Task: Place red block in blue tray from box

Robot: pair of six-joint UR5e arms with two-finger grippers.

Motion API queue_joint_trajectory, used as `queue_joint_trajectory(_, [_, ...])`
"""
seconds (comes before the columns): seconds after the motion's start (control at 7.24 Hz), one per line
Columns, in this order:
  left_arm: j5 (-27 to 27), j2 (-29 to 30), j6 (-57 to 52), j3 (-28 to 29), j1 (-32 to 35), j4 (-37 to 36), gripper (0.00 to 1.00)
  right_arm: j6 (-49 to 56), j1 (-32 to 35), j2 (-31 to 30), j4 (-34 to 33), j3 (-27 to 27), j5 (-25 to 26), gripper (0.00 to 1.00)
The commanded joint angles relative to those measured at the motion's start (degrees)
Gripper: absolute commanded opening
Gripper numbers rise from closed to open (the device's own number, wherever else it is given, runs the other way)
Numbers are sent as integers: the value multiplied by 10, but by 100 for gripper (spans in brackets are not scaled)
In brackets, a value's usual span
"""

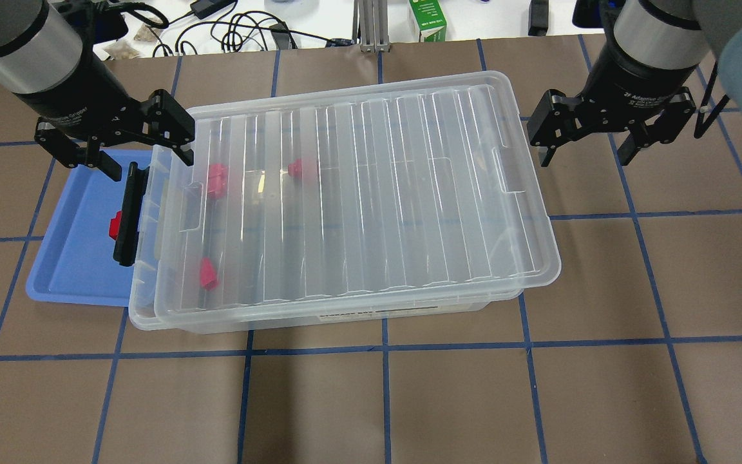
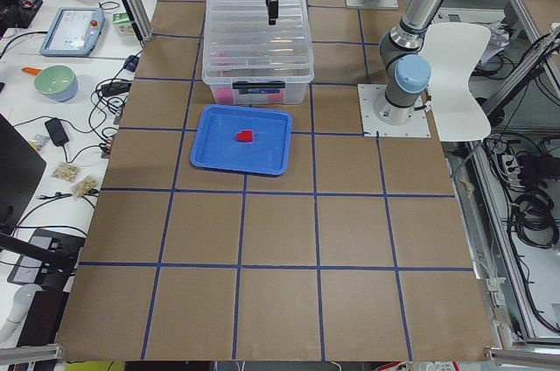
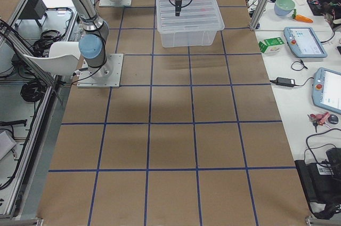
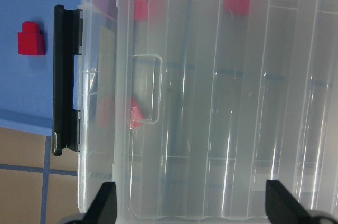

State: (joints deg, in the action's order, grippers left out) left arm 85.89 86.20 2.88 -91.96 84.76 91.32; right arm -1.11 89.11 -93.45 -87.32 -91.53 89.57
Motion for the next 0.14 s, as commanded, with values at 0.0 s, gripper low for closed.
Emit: queue_joint_trajectory(0.0, [0, -1, -1, 0, -2, -2, 100, 0, 0, -1, 0, -1, 0, 100])
